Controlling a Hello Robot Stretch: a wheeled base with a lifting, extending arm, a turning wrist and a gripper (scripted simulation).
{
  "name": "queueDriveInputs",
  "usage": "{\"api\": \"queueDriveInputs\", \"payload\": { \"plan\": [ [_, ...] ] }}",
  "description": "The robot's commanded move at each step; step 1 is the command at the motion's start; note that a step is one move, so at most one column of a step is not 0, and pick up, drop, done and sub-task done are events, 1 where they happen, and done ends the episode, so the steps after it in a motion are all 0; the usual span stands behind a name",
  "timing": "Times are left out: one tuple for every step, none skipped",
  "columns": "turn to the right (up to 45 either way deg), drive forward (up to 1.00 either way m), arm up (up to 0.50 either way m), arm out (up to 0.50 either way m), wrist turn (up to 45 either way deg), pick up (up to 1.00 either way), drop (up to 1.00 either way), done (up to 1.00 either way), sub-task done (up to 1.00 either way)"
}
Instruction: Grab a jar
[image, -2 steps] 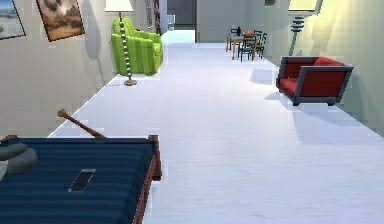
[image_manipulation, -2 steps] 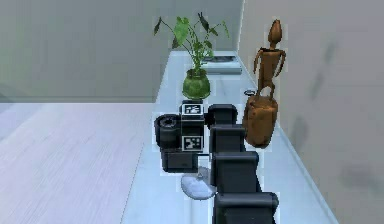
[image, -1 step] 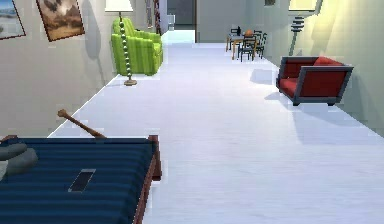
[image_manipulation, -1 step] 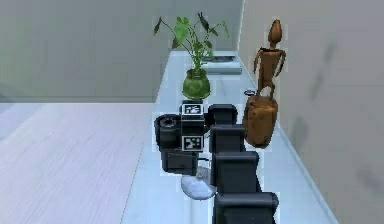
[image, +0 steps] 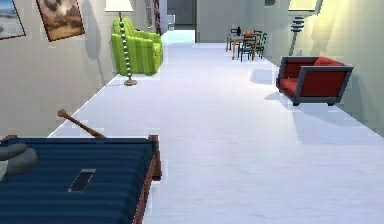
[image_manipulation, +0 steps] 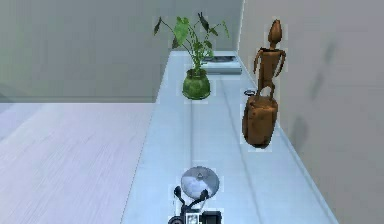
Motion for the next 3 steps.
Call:
{"api": "queueDriveInputs", "payload": {
  "plan": [
    [0.0, 0.00, 0.00, 0.00, 0.0, 1.00, 0.00, 0.00, 0.00],
    [0.0, 0.00, 0.10, 0.00, 0.0, 0.00, 0.00, 0.00, 0.00],
    [0.0, 0.00, 0.00, 0.00, 0.0, 0.00, 0.00, 1.00, 0.00]
  ]
}}
